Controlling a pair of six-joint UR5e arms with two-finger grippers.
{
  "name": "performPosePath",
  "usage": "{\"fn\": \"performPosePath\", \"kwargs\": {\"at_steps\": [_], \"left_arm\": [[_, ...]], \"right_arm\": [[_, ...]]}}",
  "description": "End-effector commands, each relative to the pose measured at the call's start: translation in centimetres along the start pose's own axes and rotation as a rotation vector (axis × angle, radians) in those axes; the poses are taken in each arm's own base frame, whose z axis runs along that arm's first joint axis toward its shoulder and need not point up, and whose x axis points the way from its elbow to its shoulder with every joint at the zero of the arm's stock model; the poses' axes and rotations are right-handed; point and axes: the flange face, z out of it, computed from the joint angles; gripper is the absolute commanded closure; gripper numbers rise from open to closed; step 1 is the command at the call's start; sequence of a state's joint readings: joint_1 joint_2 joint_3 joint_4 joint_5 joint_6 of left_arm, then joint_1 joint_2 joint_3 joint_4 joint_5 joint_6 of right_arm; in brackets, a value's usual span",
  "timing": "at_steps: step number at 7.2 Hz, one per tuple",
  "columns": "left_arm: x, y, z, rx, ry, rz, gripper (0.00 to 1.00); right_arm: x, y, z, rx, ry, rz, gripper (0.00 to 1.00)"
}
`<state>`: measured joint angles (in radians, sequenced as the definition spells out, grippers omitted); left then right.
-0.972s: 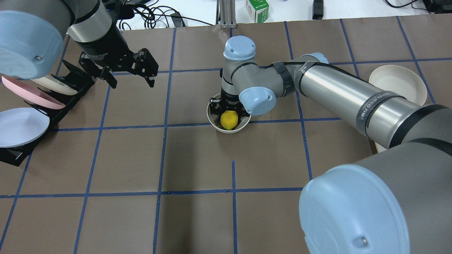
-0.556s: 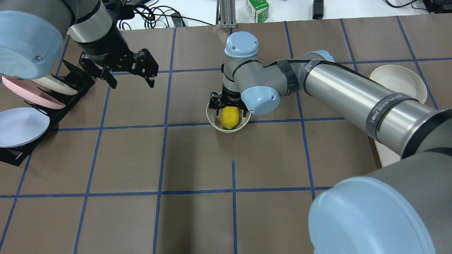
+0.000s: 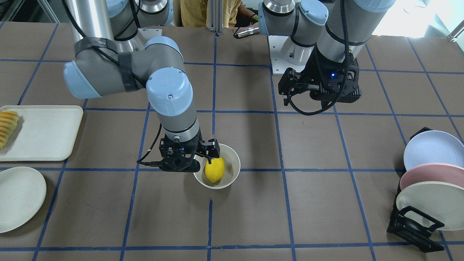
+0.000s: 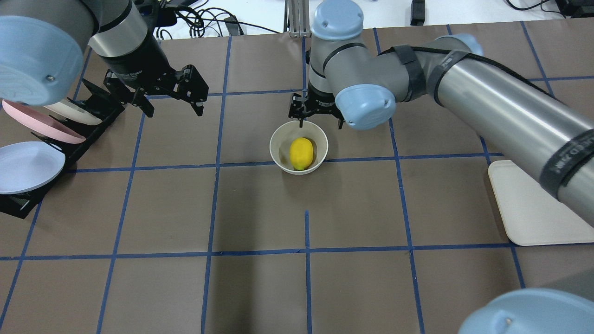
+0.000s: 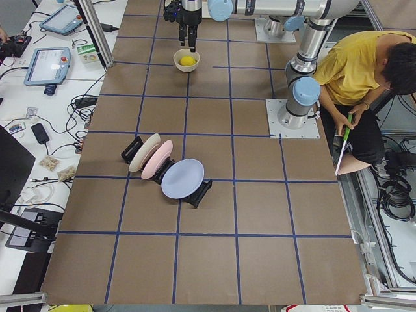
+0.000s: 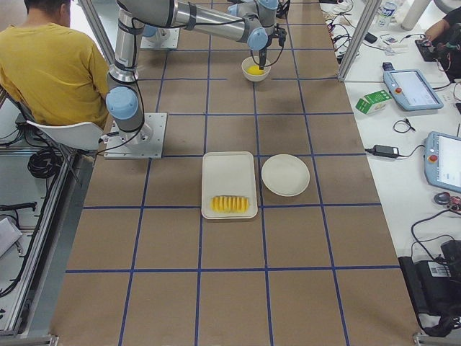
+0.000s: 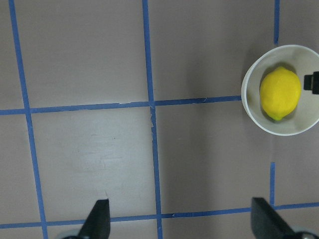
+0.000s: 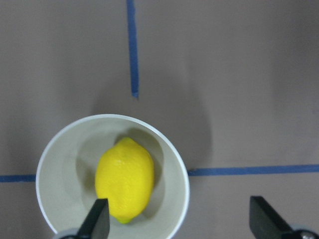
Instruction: Place bowl and put lemon in it
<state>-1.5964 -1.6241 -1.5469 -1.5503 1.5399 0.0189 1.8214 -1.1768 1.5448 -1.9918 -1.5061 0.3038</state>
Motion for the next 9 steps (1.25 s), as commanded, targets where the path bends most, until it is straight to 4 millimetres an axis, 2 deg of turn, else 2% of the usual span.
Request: {"fn": "performPosePath", "kwargs": {"at_steps": [1,2,3,4,5,9], "left_arm": [[0.1,0.0,0.0,0.0,0.001,0.0,0.0],[0.1,0.0,0.0,0.001,0.003,-0.003,0.0],[0.1,0.1,-0.3,0.006,0.003,-0.001,0.0],[0.2,0.3,-0.6,0.012,0.003,-0.001,0.0],[0.2,0.3,-0.5,0.004,0.003,-0.001,0.0],[0.1,0.4,-0.8,0.009,0.001,-0.001,0.0]], "right_arm": [[8.8,-0.8,-7.0,0.024,0.011,0.039,0.0],[12.8,-1.3,-8.1,0.007,0.02,0.107,0.0],[14.3,-0.3,-10.8,0.025,0.018,0.133,0.0],[14.9,0.9,-11.8,-0.007,0.02,0.1,0.0],[15.5,1.0,-12.5,0.003,0.026,0.102,0.0],[14.8,2.4,-13.9,0.027,0.026,0.099,0.0]]}}
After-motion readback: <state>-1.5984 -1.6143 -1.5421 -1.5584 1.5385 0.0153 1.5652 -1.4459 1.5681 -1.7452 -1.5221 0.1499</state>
